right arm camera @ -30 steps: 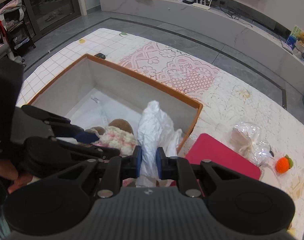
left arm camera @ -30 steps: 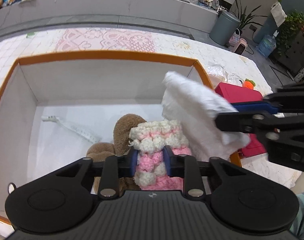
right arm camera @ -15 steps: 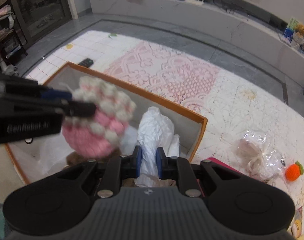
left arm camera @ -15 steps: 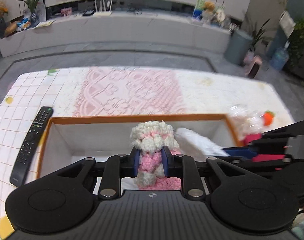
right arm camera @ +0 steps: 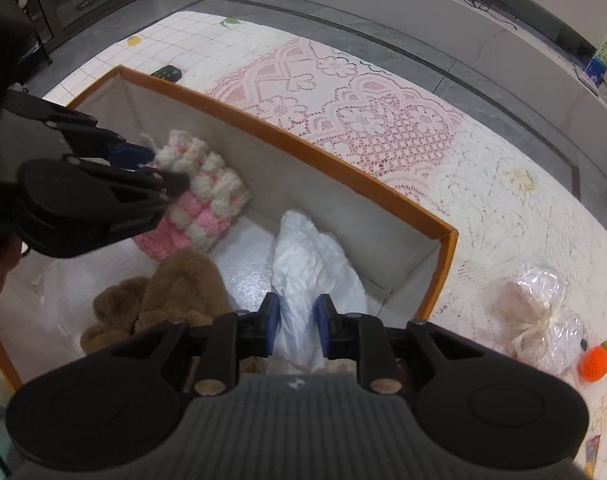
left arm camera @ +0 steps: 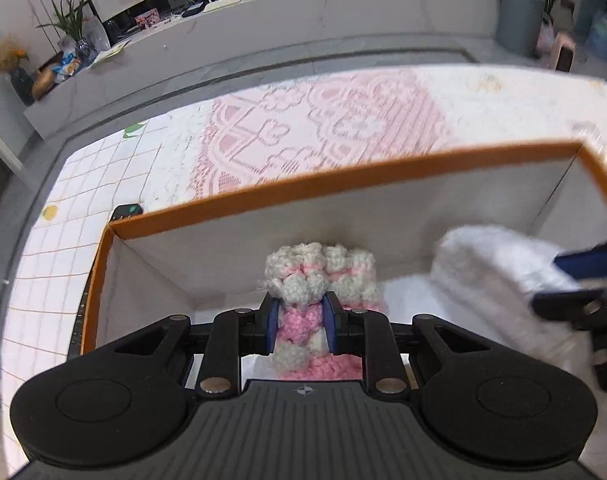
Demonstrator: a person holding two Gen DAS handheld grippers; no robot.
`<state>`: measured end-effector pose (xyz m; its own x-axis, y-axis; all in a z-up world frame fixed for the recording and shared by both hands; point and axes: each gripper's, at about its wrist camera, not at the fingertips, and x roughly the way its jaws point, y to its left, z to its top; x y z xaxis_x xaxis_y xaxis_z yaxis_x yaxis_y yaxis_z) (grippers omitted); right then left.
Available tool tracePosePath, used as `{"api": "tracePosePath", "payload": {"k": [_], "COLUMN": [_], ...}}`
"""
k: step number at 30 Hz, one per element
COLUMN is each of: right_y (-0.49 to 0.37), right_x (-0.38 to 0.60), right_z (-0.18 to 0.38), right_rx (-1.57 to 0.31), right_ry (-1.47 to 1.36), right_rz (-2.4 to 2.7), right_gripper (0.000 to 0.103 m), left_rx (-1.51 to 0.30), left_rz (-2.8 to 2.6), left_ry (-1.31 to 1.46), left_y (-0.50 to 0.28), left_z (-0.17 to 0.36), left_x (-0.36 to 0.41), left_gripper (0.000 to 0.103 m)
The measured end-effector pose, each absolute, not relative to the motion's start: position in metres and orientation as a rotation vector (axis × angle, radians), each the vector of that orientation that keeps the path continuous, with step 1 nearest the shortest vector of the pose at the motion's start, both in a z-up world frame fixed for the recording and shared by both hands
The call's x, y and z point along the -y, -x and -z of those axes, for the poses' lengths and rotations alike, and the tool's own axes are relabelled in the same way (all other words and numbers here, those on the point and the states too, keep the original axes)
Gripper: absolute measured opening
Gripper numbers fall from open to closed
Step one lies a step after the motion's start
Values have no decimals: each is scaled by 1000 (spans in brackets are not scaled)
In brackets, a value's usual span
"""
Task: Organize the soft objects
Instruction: 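Open both tools to release the cloth and knitted item in the box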
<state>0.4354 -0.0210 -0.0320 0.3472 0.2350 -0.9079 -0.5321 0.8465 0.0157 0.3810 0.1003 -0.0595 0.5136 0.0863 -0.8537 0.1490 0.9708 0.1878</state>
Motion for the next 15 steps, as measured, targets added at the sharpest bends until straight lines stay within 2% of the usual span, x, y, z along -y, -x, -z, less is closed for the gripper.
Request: {"api": "tracePosePath", "payload": {"k": [2, 4, 5, 7, 9, 12, 15], "right_y": [-435, -436, -435, -434, -431, -424, -414], "right_x": [20, 19, 19, 18, 19, 22, 26], "right_z": [32, 31, 31, 29, 25, 13, -2], "right_rx": [-1112, -1110, -1110, -1107, -1096, -1068, -1033], "right_ry": [314, 308, 306, 305, 304, 283, 260], "right_rz": [-511, -511, -513, -512, -509, -507, -508], "right_gripper": [24, 26, 28, 34, 41, 47, 47], "left_rx": [-1047, -1048, -1041, -1015, -973, -935, -878], "left_rz": [48, 53, 48, 40, 28, 20, 39], "left_ry": [-236, -191, -176, -184, -204, -209, -192], "left_y": [-381, -381, -379, -376, -368, -357, -340], "left_z": [62, 57, 55, 49, 39, 24, 6], "left_x": [-102, -107, -109, -111, -110, -110, -106], "left_gripper": [27, 39, 41, 59, 70, 72, 72]}}
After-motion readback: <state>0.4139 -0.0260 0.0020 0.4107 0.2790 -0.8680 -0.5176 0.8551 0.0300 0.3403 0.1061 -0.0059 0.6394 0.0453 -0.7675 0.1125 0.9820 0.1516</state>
